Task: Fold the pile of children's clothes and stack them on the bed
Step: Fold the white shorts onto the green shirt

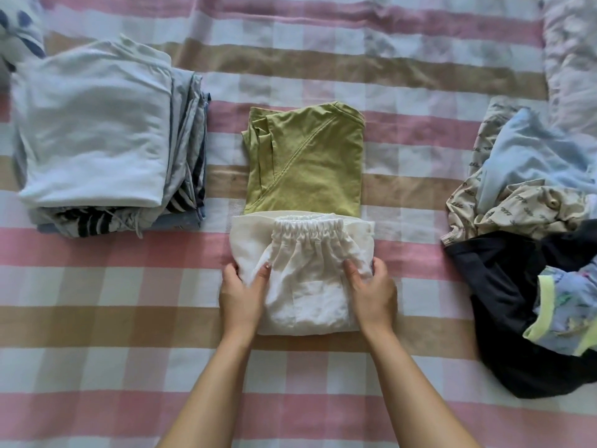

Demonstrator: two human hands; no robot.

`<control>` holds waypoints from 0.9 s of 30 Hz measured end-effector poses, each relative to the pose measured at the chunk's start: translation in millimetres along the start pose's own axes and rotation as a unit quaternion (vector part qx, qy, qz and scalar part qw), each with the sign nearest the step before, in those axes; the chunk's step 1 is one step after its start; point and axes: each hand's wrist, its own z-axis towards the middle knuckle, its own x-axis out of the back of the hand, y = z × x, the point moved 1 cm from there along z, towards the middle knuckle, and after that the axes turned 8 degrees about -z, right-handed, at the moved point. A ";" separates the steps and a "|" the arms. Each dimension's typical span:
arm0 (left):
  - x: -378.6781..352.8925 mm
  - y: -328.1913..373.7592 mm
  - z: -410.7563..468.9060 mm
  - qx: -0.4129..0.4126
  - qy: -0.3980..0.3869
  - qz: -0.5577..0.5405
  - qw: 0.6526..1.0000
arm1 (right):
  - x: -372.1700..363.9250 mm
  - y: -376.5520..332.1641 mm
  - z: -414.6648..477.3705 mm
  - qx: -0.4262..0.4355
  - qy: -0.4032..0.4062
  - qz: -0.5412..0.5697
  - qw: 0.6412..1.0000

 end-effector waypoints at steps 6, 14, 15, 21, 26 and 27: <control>5.8 30.8 -9.2 -0.112 -0.036 -0.048 0.992 | 21.4 -31.3 -4.2 0.114 0.056 0.069 0.989; -5.7 121.4 61.1 -0.261 -0.009 -0.051 0.964 | 42.1 -110.8 68.6 0.178 0.103 0.155 0.966; -12.6 127.1 75.7 -0.260 -0.018 -0.040 0.965 | 38.3 -116.1 83.4 0.174 0.099 0.148 0.969; -45.8 111.1 139.7 -0.182 -0.033 0.062 0.981 | 3.4 -101.7 144.4 0.082 0.049 0.028 0.995; -47.4 104.3 136.3 -0.174 0.010 0.153 0.973 | 3.8 -87.0 150.4 0.028 0.009 -0.050 0.998; -46.5 105.5 130.6 -0.191 0.042 0.183 0.964 | 6.4 -86.4 147.8 0.036 0.002 -0.054 0.998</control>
